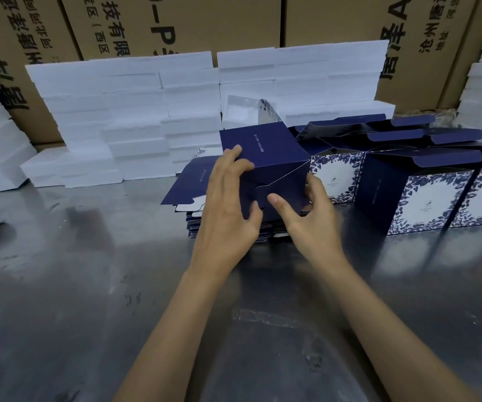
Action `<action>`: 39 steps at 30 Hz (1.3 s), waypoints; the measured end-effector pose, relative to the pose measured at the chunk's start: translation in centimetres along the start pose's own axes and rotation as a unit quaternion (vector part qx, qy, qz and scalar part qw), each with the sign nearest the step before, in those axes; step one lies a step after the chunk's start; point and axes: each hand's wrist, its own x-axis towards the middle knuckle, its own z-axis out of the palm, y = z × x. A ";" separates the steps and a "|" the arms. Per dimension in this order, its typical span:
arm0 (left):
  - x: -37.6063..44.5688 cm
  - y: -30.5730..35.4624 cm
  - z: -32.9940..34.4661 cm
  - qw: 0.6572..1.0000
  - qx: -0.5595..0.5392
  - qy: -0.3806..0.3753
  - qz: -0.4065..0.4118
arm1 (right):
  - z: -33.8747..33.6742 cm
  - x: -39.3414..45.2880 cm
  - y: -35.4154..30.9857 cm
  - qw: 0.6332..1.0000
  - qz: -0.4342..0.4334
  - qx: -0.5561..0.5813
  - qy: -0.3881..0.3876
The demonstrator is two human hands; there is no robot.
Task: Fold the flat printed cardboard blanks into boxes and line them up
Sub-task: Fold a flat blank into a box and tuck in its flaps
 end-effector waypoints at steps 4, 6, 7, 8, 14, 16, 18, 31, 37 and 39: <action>0.3 0.5 -0.1 0.986 -0.107 0.037 -0.120 | 0.4 -0.2 0.2 0.998 -0.014 -0.037 0.041; 0.4 0.4 -0.2 0.969 -0.158 0.036 -0.185 | 0.5 -0.4 -0.1 0.997 -0.013 -0.050 0.054; 0.4 0.4 -0.3 0.963 -0.170 0.026 -0.206 | 0.5 -0.5 -0.3 0.997 -0.014 -0.057 0.058; 0.3 0.4 -0.3 0.961 -0.172 0.017 -0.217 | 0.5 -0.6 -0.3 0.996 -0.015 -0.062 0.062; -0.4 0.8 0.7 0.974 -0.125 -0.007 -0.186 | 0.3 -0.4 0.2 0.994 -0.012 -0.063 0.083; -0.5 1.0 1.0 0.978 -0.110 -0.005 -0.177 | 0.2 -0.4 0.1 0.994 -0.014 -0.058 0.093; -0.6 1.1 1.3 0.980 -0.111 -0.001 -0.167 | 0.1 -0.3 0.1 0.993 -0.017 -0.055 0.105; -0.6 1.5 1.4 0.977 -0.121 0.012 -0.176 | -0.3 -0.2 -0.3 0.993 -0.014 -0.051 0.106; -0.4 1.3 1.2 0.966 -0.165 0.027 -0.197 | -0.5 -0.2 -0.5 0.998 -0.007 -0.024 0.065; -0.2 1.4 1.1 0.954 -0.198 0.038 -0.222 | -0.6 -0.2 -0.7 0.998 -0.011 -0.013 0.057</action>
